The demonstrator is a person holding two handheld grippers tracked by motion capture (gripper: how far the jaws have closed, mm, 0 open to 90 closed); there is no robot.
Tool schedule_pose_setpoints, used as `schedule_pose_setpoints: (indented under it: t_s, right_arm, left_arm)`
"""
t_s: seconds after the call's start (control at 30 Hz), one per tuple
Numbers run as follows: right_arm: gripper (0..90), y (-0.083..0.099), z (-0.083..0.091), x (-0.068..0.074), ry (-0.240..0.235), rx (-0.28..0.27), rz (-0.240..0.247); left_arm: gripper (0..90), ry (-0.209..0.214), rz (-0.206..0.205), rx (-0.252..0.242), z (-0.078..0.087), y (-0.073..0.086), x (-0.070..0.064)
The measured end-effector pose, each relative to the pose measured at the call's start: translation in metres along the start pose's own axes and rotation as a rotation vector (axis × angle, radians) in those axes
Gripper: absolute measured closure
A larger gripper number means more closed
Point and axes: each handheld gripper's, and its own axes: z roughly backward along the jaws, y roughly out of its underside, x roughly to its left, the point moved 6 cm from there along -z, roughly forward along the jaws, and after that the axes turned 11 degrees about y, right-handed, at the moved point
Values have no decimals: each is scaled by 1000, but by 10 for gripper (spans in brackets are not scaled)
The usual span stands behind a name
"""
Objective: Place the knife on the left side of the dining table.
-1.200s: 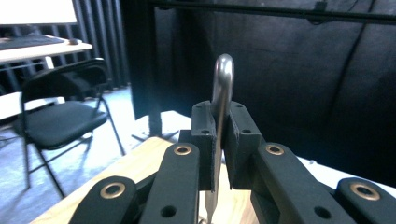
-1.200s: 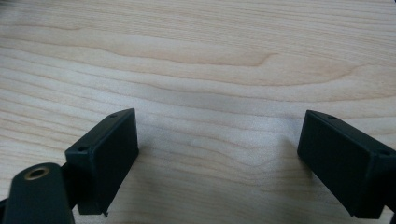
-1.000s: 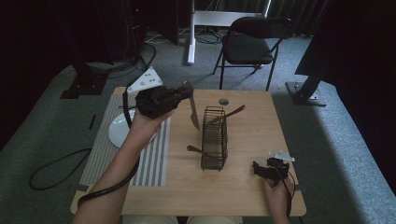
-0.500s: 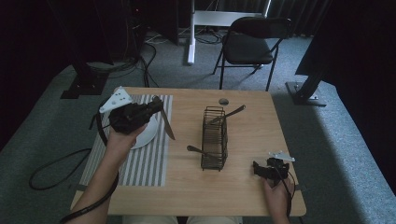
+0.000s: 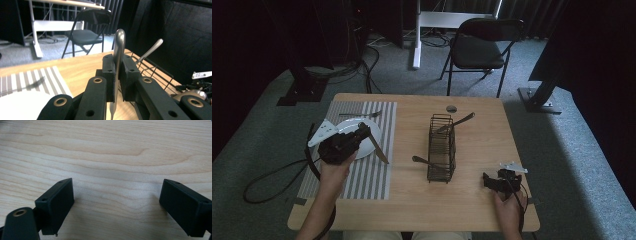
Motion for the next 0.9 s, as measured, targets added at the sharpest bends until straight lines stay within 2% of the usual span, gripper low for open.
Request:
schedule_pose_setpoints:
  t_s: [0.2, 0.33, 0.4, 0.5, 0.6, 0.7, 0.77, 0.8, 0.87, 0.9]
  right_arm:
    - [114, 0, 0, 0, 0, 1, -1]
    - [114, 0, 0, 0, 0, 1, -1]
    - [114, 0, 0, 0, 0, 0, -2]
    - [114, 0, 0, 0, 0, 1, -1]
    - [114, 0, 0, 0, 0, 1, -1]
    - [114, 0, 0, 0, 0, 1, -2]
    - [114, 0, 0, 0, 0, 1, -1]
    - [114, 0, 0, 0, 1, 1, -2]
    - [114, 0, 0, 0, 0, 1, -2]
    - [114, 0, 0, 0, 0, 1, -2]
  left_arm:
    - [840, -38, 15, 29, 3, 25, 0]
    - [840, -32, 39, 37, 3, 38, 0]
    - [840, -47, 42, 40, 1, 48, 2]
    - [839, -48, 57, 29, 4, 50, 4]
    - [836, -63, 96, 13, 9, 52, 11]
    - [819, -100, 78, 17, 10, 51, 15]
    - [789, -100, 81, 3, 11, 51, 16]
    - [778, -107, 96, -38, 16, 49, 19]
    - [777, -111, 99, -48, 18, 48, 21]
    - [778, -147, 97, -52, 22, 47, 26]
